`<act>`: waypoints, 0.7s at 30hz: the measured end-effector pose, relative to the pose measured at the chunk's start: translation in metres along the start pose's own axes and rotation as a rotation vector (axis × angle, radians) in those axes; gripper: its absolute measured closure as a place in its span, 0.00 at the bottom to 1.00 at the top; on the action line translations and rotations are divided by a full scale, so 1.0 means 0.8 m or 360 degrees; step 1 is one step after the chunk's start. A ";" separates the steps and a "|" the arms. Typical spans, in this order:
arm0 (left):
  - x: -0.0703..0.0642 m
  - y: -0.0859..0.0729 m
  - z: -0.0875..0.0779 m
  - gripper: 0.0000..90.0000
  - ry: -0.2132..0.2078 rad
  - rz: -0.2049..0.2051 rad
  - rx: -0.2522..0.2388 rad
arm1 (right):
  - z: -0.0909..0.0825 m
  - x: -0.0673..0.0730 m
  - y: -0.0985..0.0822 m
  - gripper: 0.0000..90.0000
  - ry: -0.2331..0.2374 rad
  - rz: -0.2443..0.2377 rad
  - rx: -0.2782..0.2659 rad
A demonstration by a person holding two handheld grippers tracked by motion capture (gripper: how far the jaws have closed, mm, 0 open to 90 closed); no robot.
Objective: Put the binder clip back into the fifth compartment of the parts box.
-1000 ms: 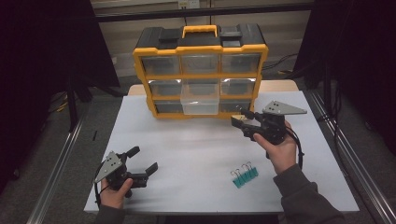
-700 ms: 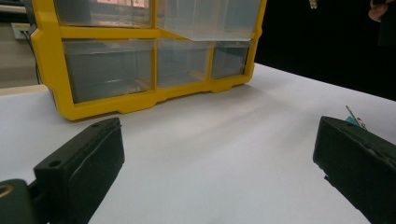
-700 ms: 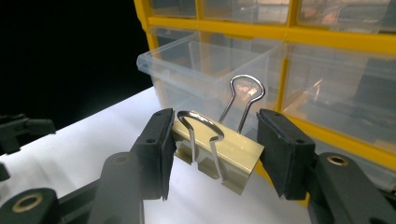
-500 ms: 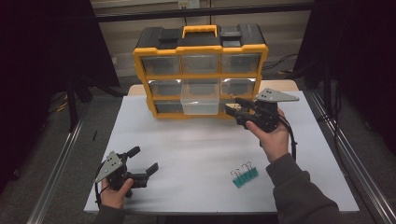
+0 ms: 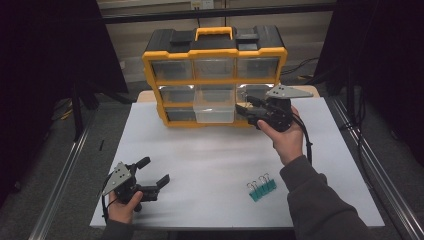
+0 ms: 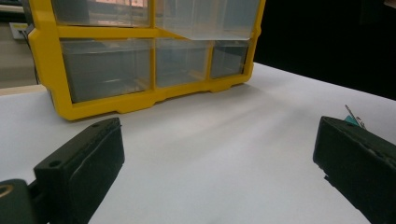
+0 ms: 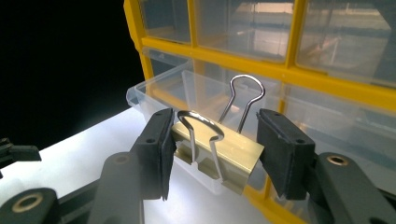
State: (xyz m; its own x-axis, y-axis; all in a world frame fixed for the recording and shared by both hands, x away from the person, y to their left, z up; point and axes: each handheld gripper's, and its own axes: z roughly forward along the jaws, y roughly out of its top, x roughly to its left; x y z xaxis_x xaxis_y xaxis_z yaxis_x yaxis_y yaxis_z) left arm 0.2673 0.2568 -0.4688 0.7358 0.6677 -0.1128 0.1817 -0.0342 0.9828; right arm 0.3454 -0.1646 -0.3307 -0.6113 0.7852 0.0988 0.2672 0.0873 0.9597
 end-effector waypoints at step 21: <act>-0.001 0.000 0.000 0.02 -0.0002 0.0007 0.0008 | 0.040 0.010 0.035 0.53 -0.0007 -0.0064 -0.0012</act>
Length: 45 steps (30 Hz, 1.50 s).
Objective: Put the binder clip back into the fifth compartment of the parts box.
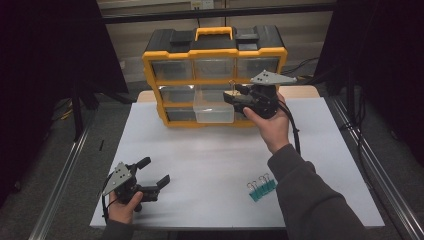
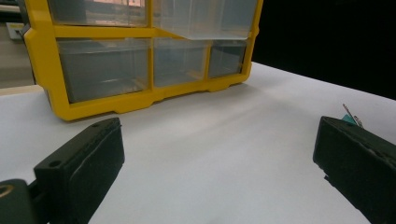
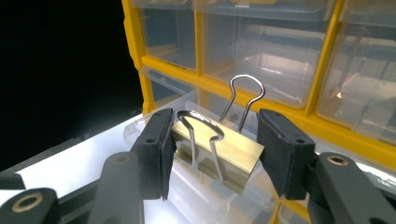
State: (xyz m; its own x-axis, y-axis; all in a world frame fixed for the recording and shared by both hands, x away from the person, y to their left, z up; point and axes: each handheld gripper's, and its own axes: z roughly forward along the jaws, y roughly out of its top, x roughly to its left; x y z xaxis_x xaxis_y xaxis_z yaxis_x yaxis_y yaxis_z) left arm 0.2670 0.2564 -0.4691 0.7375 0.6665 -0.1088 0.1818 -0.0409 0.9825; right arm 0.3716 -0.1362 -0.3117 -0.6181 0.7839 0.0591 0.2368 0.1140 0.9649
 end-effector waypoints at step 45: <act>0.000 -0.001 0.001 0.02 -0.0019 0.0007 0.0015 | 0.016 -0.002 -0.021 0.09 -0.0061 -0.0021 0.0048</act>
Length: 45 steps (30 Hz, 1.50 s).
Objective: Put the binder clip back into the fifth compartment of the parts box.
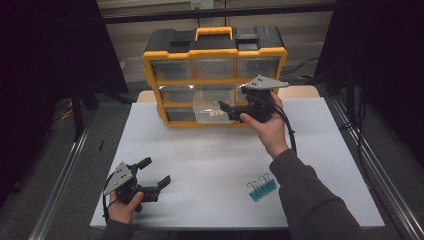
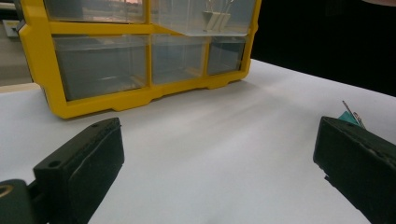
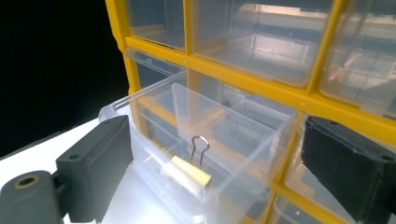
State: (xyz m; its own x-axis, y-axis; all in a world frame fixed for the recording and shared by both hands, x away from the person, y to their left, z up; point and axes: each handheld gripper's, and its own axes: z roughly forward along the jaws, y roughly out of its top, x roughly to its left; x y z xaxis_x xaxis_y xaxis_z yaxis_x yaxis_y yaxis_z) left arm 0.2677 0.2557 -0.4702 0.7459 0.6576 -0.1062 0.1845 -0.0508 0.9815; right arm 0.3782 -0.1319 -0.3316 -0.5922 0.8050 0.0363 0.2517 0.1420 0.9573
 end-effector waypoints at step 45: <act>-0.001 0.001 0.000 0.02 0.0003 0.0009 0.0000 | -0.142 -0.008 -0.140 0.04 0.0035 0.0156 -0.0043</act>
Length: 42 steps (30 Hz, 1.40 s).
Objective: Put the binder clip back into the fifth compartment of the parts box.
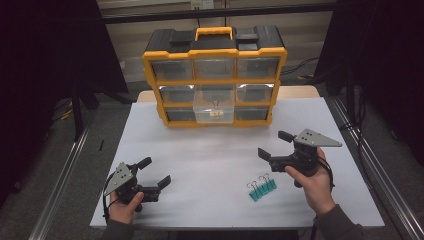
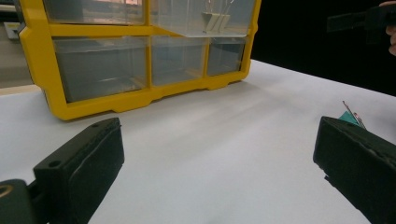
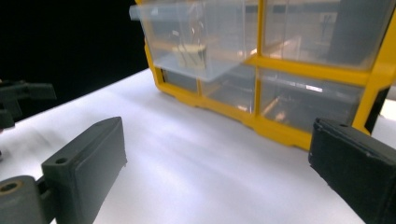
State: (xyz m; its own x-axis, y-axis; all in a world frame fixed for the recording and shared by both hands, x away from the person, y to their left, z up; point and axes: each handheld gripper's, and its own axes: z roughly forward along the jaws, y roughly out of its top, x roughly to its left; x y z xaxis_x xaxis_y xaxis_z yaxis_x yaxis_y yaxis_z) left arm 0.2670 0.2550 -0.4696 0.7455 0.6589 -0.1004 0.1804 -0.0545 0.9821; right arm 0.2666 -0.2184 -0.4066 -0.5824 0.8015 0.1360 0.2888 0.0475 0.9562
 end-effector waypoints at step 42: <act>-0.002 0.001 0.001 0.02 -0.0005 0.0011 -0.0002 | -0.018 0.007 -0.102 0.26 -0.0020 0.0051 0.0484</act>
State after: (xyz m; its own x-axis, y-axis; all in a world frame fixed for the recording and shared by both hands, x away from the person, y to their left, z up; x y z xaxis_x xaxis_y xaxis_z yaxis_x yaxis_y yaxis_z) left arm 0.2661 0.2534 -0.4689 0.7488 0.6561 -0.0939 0.1743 -0.0583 0.9830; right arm 0.2290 -0.2264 -0.4806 -0.5607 0.8125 0.1598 0.5220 0.1970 0.8299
